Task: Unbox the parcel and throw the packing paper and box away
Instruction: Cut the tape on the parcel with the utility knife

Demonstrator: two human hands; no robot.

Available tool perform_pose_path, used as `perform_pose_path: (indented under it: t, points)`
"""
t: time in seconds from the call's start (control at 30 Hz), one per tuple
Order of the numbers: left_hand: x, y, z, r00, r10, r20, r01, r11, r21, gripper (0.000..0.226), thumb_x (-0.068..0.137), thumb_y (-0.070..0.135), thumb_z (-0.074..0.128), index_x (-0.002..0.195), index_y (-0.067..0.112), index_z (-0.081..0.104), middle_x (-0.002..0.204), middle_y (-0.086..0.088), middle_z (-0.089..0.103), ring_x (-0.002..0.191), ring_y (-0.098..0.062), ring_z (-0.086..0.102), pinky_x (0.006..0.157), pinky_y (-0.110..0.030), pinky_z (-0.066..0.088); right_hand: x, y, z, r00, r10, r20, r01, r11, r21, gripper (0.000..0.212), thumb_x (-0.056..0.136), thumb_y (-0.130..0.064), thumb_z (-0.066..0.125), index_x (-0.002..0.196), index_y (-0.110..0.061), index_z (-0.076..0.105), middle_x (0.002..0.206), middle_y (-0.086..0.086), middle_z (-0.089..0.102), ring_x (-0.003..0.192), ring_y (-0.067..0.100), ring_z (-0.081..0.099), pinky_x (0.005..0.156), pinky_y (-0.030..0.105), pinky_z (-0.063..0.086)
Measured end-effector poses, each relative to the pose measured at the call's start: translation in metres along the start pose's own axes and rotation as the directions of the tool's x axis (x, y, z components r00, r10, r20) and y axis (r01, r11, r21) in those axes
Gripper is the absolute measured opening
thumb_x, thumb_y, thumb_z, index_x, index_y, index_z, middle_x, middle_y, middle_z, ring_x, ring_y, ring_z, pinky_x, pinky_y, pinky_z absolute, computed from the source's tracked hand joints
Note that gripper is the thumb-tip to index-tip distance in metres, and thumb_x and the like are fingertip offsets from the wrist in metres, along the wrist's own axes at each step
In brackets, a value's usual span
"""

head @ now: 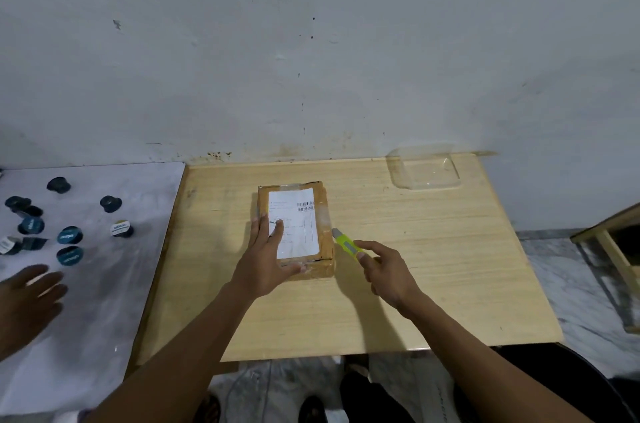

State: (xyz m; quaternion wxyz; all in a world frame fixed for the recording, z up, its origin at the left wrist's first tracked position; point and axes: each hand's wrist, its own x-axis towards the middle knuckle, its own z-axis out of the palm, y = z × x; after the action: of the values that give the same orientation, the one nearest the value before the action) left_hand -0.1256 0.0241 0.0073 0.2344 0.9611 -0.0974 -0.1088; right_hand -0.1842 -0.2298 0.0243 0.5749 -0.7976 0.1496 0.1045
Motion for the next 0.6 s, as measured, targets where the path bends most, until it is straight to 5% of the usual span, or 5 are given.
perform_pose_path:
  t: [0.23,0.4,0.5,0.6]
  points:
    - [0.023,0.007,-0.013,0.966,0.059,0.251,-0.059,0.998,-0.006,0.116,0.071,0.059,0.074,0.155,0.021,0.005,0.161,0.004,-0.020,0.145,-0.017,-0.027,0.122,-0.042,0.008,-0.007,-0.008,-0.048,0.996,0.069,0.056,-0.063,0.992,-0.106,0.020,0.096,-0.021,0.054,0.110,-0.026,0.068,0.059,0.003,0.050,0.042,0.011,0.039,0.043,0.024,0.035]
    - [0.052,0.023,-0.021,0.906,0.171,0.386,-0.209,0.976,0.057,0.113,0.071,0.062,0.073,0.155,0.025,0.008,0.161,0.008,-0.017,0.147,-0.017,-0.024,0.122,-0.046,0.010,-0.002,-0.015,-0.079,0.987,0.047,-0.151,-0.062,0.994,-0.093,0.021,0.095,-0.024,0.055,0.111,-0.027,0.067,0.057,0.002,0.055,0.038,0.006,0.042,0.047,0.024,0.035]
    - [0.062,0.039,-0.023,0.903,0.120,0.412,-0.239,0.938,0.251,0.100,0.081,0.059,0.064,0.155,0.026,0.005,0.163,-0.002,-0.016,0.148,-0.029,-0.019,0.122,-0.049,0.003,0.005,-0.017,-0.084,0.985,0.014,-0.171,-0.032,0.994,-0.105,0.021,0.095,-0.026,0.054,0.112,-0.029,0.067,0.056,-0.001,0.056,0.044,0.010,0.045,0.053,0.026,0.038]
    - [0.052,0.065,-0.008,0.939,-0.013,0.345,-0.084,0.961,0.265,0.090,0.084,0.063,0.050,0.154,0.029,0.005,0.163,-0.007,-0.013,0.147,-0.040,-0.015,0.119,-0.056,0.001,0.013,-0.018,-0.083,0.983,-0.007,-0.183,-0.013,0.994,-0.111,0.022,0.095,-0.027,0.054,0.113,-0.028,0.067,0.058,-0.005,0.056,0.049,0.013,0.047,0.056,0.028,0.040]
